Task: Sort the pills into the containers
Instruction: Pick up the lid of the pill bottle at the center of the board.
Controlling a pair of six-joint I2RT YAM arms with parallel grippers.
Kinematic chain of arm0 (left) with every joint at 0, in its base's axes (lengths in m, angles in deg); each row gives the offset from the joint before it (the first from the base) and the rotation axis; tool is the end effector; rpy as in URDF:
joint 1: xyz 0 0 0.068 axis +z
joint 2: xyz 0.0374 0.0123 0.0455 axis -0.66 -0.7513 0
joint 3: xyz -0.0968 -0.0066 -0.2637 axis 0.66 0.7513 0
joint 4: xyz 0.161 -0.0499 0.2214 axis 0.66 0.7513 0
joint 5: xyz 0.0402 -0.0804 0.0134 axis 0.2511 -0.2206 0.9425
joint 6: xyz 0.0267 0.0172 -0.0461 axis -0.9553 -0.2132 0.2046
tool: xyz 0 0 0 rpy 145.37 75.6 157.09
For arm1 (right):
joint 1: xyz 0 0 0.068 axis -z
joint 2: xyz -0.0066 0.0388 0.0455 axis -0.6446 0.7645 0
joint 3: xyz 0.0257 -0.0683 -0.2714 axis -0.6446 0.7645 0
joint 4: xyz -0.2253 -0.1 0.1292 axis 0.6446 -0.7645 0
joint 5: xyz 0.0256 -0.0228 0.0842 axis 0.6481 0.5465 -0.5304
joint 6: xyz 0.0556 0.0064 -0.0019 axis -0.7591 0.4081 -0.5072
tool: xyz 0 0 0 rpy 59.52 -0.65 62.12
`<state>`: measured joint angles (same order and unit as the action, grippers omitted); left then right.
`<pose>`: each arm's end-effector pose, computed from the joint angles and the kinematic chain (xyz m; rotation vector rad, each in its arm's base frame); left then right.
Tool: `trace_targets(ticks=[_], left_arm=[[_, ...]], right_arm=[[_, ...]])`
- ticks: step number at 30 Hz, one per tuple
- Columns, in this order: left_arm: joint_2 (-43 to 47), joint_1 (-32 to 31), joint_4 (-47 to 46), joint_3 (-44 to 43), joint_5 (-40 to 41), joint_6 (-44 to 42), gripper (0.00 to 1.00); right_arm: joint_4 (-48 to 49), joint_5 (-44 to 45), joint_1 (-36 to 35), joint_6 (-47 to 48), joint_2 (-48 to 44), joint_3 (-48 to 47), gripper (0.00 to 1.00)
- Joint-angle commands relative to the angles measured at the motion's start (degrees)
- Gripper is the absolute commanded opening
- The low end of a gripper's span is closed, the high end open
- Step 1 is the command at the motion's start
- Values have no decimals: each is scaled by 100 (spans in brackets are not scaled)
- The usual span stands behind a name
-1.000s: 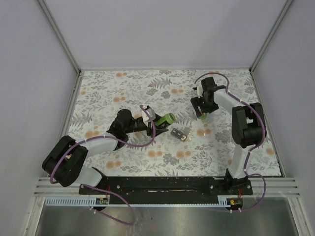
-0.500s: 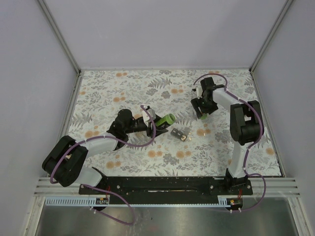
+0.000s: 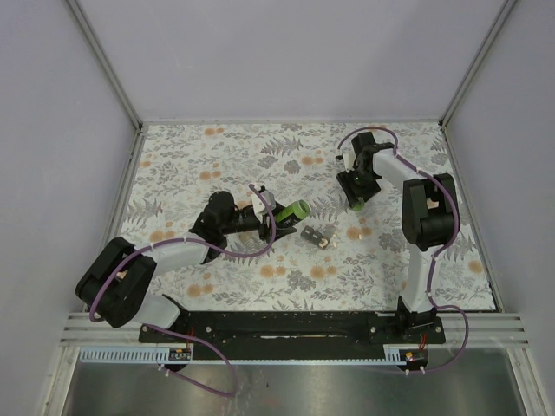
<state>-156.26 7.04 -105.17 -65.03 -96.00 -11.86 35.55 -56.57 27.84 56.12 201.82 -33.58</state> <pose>0.2295 -0.1886 0.2138 1.1074 1.3488 -1.0182 0.4208 0.0940 0.1696 -0.7463 2.7733 0.0659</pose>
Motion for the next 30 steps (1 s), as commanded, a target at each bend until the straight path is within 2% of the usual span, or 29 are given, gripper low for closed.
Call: trace_targets(ticks=[1, 7, 20, 30], left_arm=[[-33, 25, -257, -238, -160, -69, 0], [-59, 33, -257, -264, -178, -52, 0], [-42, 25, -222, -291, -160, -61, 0], [-24, 25, -213, -290, -143, -78, 0]], right_arm=[[-247, -126, 34, 142, 37, -232, 63], [-361, -73, 43, 186, 124, -337, 68], [-739, -91, 25, 212, 353, -715, 64], [-836, -64, 34, 230, 362, -742, 68]])
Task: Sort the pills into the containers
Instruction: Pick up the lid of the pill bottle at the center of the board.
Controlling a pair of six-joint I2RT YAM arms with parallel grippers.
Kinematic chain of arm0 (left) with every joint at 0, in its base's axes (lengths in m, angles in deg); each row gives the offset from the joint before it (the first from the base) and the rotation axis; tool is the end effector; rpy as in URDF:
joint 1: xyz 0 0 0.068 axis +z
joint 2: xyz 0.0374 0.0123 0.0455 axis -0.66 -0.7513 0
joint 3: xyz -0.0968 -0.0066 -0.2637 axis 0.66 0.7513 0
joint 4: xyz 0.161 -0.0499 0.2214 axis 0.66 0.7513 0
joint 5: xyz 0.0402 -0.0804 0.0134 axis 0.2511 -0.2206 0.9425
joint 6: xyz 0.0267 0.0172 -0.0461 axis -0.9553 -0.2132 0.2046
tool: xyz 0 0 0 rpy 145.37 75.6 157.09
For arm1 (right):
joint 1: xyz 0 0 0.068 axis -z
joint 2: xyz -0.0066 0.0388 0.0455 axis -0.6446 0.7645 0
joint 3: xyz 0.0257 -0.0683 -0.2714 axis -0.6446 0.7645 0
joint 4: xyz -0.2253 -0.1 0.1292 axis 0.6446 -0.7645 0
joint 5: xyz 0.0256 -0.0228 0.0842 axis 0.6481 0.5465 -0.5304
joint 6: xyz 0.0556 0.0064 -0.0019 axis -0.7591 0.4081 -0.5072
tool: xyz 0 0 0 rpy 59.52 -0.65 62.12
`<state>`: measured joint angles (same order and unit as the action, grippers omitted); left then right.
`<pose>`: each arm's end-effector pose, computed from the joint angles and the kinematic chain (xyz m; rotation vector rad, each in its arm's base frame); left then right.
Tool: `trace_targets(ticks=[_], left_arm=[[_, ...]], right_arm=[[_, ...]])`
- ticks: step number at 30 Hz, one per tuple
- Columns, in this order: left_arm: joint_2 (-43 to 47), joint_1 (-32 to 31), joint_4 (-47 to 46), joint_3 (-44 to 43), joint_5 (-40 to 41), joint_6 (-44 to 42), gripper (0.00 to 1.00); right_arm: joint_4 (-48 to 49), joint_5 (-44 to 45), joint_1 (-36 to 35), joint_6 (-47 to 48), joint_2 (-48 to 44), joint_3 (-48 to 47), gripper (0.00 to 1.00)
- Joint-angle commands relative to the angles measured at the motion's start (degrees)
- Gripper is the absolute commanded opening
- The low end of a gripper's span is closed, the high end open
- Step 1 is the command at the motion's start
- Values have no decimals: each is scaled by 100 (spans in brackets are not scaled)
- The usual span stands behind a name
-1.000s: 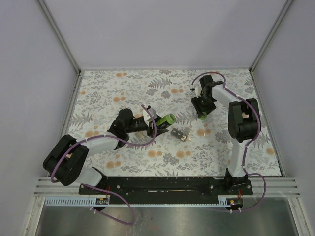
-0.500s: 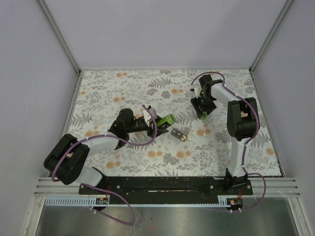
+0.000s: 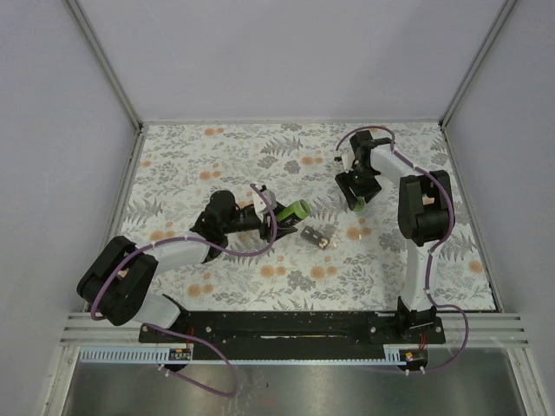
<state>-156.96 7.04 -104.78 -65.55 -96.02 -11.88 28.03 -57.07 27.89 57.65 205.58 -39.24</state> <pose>0.2317 -0.1901 0.2126 1.1089 1.3586 -1.0206 0.4280 0.0955 0.1672 -0.8053 2.8570 0.0841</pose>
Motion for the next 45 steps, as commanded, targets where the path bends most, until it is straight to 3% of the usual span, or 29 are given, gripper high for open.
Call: trace_targets(ticks=[1, 15, 45], left_arm=[[63, 25, -244, -238, -149, -76, 0], [46, 25, -156, -282, -123, -94, 0], [151, 25, -68, -343, -62, -76, 0]], right_arm=[[-101, -23, 21, 77, -14, -167, 68], [-294, -14, -58, 103, 109, -360, 62], [-892, 39, -190, 51, 460, -896, 70]])
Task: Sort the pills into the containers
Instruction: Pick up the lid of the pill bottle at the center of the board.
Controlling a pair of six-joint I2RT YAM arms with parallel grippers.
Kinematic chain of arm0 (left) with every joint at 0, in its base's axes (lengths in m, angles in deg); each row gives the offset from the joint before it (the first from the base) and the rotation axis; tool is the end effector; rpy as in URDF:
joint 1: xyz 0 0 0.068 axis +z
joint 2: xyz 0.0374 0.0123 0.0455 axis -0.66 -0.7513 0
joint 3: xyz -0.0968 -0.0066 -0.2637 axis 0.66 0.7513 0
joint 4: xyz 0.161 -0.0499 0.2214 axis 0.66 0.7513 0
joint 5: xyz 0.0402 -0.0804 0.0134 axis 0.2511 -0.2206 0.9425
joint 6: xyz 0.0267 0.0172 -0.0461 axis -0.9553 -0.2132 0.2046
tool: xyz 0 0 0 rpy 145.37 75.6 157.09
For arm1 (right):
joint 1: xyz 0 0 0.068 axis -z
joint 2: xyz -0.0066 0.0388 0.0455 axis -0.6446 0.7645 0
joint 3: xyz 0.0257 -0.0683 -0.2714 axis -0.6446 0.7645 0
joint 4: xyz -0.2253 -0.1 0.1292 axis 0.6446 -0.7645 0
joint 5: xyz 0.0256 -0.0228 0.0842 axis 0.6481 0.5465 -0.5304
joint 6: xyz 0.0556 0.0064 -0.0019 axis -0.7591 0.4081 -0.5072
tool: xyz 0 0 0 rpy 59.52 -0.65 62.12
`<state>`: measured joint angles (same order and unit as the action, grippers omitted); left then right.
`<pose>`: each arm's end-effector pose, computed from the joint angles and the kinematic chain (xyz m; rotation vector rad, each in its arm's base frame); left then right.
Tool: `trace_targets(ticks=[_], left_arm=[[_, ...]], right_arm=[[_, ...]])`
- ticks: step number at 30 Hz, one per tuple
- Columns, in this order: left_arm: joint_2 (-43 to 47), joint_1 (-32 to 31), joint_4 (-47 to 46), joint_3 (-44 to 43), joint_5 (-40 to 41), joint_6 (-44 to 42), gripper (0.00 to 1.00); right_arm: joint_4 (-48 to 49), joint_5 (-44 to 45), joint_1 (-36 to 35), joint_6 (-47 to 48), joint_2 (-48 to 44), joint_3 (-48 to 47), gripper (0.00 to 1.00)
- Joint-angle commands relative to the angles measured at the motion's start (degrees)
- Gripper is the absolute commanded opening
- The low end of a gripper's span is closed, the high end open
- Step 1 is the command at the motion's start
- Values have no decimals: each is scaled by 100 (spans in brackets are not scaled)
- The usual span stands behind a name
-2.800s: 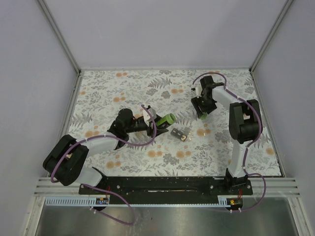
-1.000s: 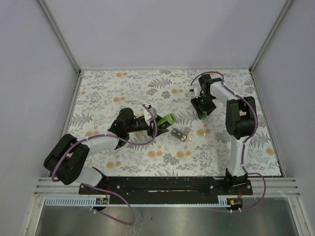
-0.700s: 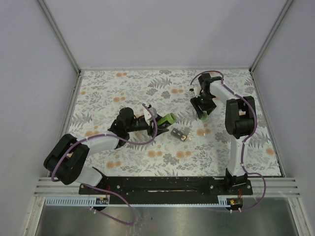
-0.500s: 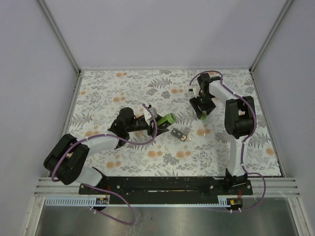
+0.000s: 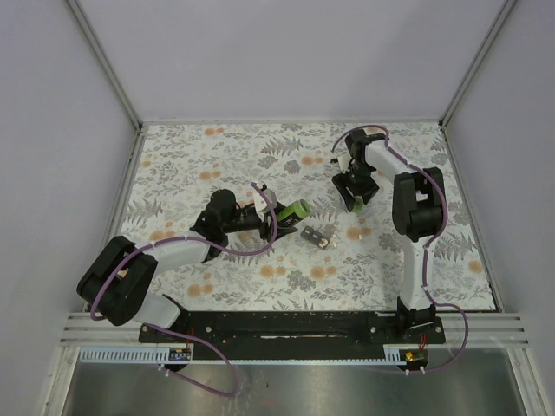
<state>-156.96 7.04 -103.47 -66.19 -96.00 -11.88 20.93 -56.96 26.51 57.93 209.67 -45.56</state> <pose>0.2331 -0.1910 0.2139 1.1099 1.3707 -1.0231 0.4347 0.1079 0.1657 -0.8666 2.9280 0.0925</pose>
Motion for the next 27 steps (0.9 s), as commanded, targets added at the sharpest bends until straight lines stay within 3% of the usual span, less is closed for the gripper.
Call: trace_targets(ticks=[1, 27], left_arm=[[151, 25, -199, -271, -55, -85, 0], [195, 25, -137, -306, -46, -76, 0]], right_arm=[[-199, 28, -52, 22, 52, -282, 70], [-472, 107, -114, 119, 236, -546, 67]])
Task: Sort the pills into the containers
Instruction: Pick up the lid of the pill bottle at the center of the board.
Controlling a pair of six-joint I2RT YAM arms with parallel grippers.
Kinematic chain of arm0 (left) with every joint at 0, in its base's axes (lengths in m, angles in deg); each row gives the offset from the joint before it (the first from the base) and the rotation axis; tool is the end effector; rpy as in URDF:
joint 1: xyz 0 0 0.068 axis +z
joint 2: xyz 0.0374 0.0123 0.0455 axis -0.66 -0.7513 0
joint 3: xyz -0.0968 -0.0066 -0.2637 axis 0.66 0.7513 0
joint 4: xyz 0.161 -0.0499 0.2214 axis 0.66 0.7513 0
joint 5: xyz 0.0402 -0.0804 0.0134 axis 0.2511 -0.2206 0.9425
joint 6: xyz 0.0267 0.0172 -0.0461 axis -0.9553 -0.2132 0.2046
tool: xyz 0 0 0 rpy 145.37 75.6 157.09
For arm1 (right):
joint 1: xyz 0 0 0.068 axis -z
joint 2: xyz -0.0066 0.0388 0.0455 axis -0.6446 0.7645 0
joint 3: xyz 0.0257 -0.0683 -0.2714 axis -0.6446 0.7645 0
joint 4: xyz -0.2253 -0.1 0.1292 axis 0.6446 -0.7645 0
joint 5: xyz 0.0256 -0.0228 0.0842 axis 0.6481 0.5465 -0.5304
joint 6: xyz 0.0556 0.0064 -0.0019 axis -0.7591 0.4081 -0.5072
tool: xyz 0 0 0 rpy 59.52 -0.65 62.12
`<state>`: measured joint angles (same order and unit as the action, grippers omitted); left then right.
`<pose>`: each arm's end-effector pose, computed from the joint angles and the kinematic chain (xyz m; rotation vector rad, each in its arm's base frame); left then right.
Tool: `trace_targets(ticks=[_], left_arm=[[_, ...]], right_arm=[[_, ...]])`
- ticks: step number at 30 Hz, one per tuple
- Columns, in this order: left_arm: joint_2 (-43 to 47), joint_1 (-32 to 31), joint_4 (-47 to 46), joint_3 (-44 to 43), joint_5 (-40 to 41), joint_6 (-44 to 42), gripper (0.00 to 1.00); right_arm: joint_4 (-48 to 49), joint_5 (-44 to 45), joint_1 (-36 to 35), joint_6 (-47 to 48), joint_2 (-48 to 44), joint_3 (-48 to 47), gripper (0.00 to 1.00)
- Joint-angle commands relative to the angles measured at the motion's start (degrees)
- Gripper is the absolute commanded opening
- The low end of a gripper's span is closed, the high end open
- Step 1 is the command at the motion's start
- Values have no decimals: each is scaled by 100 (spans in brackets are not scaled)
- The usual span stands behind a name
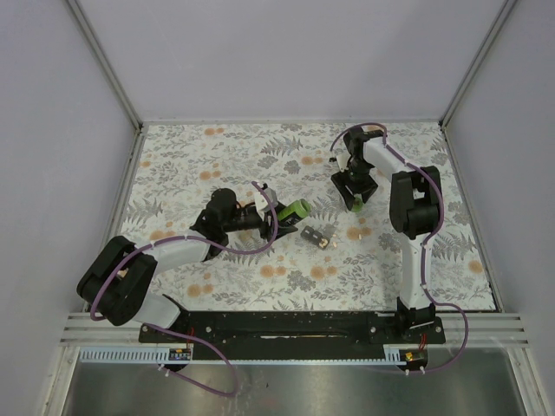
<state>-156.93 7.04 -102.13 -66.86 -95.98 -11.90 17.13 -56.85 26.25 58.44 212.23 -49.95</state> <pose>0.2344 -0.1920 0.2154 1.1111 1.3820 -1.0251 0.4418 0.1117 0.1667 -0.8945 2.9554 0.0929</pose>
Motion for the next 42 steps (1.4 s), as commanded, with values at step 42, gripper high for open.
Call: trace_targets(ticks=[42], left_arm=[[290, 25, -218, -256, -13, -100, 0]], right_arm=[[-979, 333, -228, 350, 543, -959, 66]])
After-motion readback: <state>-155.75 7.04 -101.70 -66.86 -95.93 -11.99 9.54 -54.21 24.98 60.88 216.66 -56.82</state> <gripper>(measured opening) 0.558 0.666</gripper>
